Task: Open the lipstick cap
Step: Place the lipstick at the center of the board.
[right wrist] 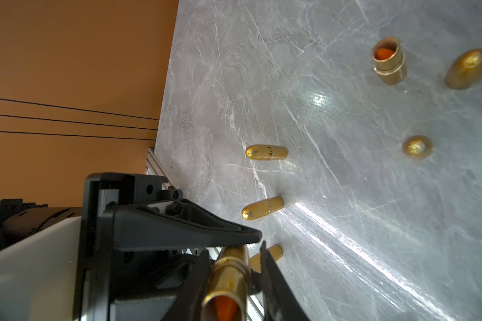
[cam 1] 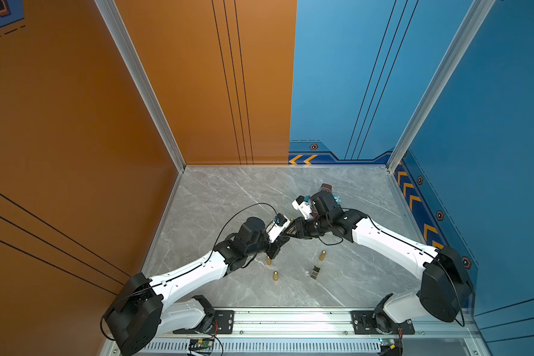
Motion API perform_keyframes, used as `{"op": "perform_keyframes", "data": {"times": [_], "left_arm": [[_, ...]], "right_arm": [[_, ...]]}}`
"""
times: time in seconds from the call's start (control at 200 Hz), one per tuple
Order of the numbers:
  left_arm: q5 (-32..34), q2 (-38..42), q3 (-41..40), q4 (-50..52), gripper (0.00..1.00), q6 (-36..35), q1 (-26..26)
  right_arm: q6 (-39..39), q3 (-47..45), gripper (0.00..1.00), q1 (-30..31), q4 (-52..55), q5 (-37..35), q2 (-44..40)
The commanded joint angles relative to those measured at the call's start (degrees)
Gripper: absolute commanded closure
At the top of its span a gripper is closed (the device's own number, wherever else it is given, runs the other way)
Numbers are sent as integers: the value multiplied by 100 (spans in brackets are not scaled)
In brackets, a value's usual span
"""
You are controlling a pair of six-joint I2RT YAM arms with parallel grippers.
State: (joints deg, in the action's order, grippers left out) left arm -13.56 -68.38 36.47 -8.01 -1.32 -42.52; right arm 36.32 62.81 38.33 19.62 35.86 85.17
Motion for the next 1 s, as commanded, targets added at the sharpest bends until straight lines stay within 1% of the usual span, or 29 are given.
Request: {"op": "perform_keyframes", "data": {"times": [0.0, 0.09, 0.195, 0.545, 0.681, 0.731, 0.796, 0.846, 0.996], "left_arm": [[52, -42, 220, -54, 100, -77, -63], [67, -50, 238, -53, 100, -67, -72], [149, -62, 250, -57, 100, -50, -81], [391, -48, 213, -52, 100, -32, -85], [518, -9, 146, -49, 84, -15, -81], [605, 25, 103, -51, 74, 12, -76], [690, 85, 27, -47, 67, 43, -54], [753, 154, -37, -35, 58, 76, -38], [995, 416, -199, 185, 42, 236, 72]], "right_arm": [[51, 26, 71, 35, -133, 46, 18], [50, 30, 76, 43, -130, 38, 18], [18, 37, 78, 52, -65, -67, -8], [-116, 121, 82, 61, 274, -531, -131], [-210, 209, 82, 65, 493, -874, -200], [-246, 253, 82, 63, 578, -1030, -209], [-295, 292, 82, 77, 663, -1247, -213], [-349, 332, 82, 102, 734, -1453, -211], [-520, 520, 82, 149, 1018, -2130, -95]]}}
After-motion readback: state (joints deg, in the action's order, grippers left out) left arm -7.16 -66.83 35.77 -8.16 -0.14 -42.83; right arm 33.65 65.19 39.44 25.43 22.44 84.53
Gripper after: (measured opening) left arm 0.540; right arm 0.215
